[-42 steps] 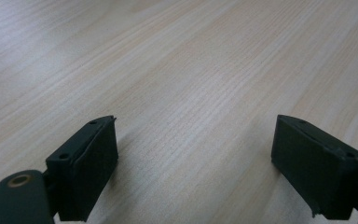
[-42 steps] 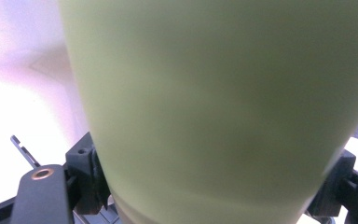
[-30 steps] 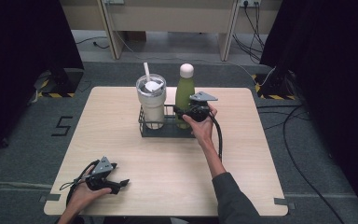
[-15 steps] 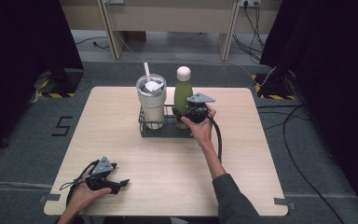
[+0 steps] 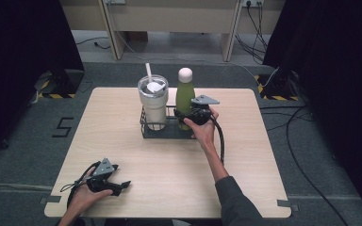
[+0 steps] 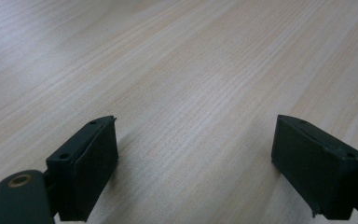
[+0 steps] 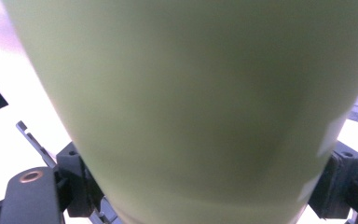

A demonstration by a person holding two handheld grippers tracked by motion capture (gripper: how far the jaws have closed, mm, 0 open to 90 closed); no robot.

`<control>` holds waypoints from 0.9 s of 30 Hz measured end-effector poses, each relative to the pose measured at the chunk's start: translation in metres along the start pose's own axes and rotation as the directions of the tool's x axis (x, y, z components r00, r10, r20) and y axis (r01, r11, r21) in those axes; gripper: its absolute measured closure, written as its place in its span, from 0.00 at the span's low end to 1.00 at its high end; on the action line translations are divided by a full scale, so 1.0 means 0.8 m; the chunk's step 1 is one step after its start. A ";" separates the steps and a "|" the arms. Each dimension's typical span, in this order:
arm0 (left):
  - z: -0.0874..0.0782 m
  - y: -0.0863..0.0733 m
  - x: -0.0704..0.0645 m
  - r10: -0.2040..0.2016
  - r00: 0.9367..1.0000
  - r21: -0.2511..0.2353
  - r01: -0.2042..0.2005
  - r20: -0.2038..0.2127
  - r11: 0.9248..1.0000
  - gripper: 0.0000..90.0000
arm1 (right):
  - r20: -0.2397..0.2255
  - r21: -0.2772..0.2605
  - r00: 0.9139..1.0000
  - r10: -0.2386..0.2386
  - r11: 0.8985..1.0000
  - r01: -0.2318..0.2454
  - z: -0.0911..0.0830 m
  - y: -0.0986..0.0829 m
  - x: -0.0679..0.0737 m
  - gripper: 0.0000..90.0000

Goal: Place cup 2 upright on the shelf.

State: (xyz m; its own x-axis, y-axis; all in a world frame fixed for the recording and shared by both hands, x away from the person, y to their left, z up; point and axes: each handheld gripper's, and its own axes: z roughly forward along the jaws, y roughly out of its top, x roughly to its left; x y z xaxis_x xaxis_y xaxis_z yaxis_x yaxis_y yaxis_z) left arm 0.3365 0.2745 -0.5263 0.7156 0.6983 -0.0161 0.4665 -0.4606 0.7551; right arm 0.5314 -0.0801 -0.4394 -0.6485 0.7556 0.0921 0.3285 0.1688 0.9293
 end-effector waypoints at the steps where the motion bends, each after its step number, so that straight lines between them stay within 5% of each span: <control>1: 0.000 0.000 0.000 0.000 1.000 0.001 0.000 0.000 1.000 0.15 | -0.002 -0.008 1.000 0.007 1.000 -0.007 0.000 -0.001 -0.001 0.19; 27: 0.000 0.000 0.000 0.001 1.000 0.000 -0.001 0.001 1.000 0.15 | 0.043 -0.045 0.996 -0.078 0.996 0.080 -0.032 0.013 0.008 0.18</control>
State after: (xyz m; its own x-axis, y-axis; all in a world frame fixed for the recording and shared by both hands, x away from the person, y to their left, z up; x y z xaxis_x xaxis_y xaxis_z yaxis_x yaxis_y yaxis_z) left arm 0.3367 0.2746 -0.5263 0.7165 0.6974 -0.0159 0.4660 -0.4615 0.7549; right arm 0.5130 -0.0898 -0.4204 -0.6417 0.7669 0.0039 0.2443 0.1995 0.9490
